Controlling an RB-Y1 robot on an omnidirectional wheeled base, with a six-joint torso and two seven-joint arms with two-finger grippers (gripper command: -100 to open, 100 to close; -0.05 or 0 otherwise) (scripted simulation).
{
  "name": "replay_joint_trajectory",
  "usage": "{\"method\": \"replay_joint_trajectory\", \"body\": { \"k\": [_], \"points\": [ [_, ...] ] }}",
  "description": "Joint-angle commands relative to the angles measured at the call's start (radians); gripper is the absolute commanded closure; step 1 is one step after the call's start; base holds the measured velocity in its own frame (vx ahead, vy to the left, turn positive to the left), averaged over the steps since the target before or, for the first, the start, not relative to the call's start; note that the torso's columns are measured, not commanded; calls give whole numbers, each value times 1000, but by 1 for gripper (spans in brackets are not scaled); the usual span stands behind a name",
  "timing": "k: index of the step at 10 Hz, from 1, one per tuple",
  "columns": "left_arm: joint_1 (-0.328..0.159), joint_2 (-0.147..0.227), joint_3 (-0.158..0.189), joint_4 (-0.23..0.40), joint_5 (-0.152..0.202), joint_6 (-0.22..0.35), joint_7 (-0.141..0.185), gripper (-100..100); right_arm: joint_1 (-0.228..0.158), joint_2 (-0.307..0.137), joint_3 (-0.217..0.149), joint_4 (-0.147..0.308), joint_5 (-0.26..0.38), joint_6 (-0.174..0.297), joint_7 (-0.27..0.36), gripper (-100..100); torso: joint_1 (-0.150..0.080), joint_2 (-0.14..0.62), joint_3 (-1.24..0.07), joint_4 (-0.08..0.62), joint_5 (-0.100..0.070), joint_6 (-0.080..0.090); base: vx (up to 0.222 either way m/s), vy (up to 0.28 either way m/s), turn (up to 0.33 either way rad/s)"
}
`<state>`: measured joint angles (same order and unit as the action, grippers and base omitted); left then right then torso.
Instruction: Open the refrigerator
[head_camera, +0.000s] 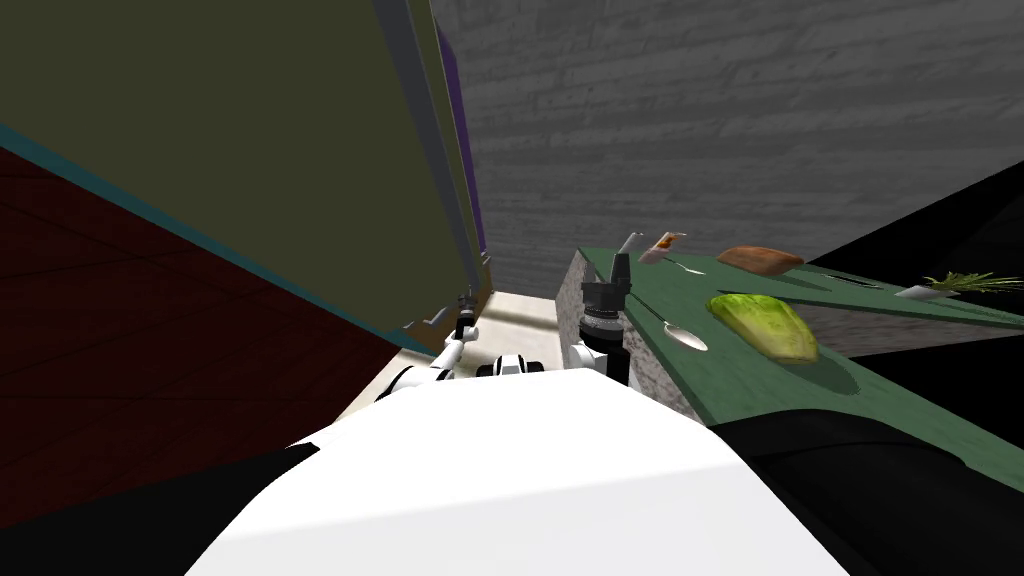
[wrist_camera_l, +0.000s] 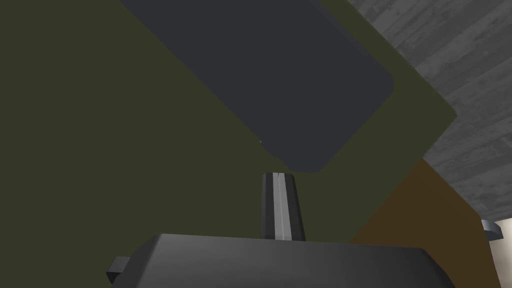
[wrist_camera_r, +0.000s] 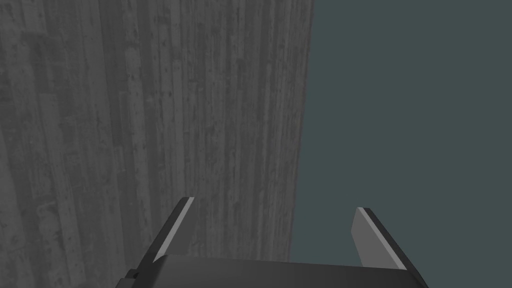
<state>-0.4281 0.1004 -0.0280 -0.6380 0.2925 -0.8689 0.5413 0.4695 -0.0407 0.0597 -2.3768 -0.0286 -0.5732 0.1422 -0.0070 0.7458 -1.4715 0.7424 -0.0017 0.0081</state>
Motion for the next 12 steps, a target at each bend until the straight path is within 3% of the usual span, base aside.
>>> {"method": "replay_joint_trajectory", "body": {
  "k": [1, 4, 5, 6, 8, 9, 10, 12],
  "points": [
    [-86, -2, 15, 108, -10, -35, 25, 100, 0, 0, 0, 0, 0, 0, 0, 0, -2, -2, -1, 0, -1, -2, -229, 49, -206],
    [-130, -2, 15, 162, -10, -35, 25, 100, 1, 0, 0, 0, 0, 0, 0, 0, -5, -8, -5, 3, -4, -1, -100, 5, -38],
    [-109, 1, 19, 168, -8, -28, 25, 100, 1, 0, 0, 0, 0, 0, 0, 0, -4, -11, -6, 4, -4, 0, -1, 2, 27],
    [-138, 10, 14, 164, -5, -25, 38, -100, 1, 0, 0, 0, 0, 0, 0, 0, -1, -9, -5, 0, -2, -2, -66, -10, 27],
    [-138, 10, 14, 164, -5, -25, 38, -100, 0, 0, 0, 0, 0, 0, 0, 0, -1, -4, -2, -2, 1, 2, -62, 1, -33],
    [-134, 9, 18, 156, -3, -17, 30, -100, 0, 0, 0, 0, 0, 0, 0, 0, 1, -8, -4, -4, 0, -3, -18, -5, -23],
    [-166, 15, 25, 159, 2, 11, 30, -100, 1, 0, 0, 0, 0, 0, 0, 0, 5, -10, -6, -5, 1, -7, 21, -5, 25],
    [-173, 16, 26, 158, 3, 19, 29, -100, 1, 0, 0, 0, 0, 0, 0, 0, 7, -10, -6, 0, 1, -7, 48, 10, 7]
  ]
}}
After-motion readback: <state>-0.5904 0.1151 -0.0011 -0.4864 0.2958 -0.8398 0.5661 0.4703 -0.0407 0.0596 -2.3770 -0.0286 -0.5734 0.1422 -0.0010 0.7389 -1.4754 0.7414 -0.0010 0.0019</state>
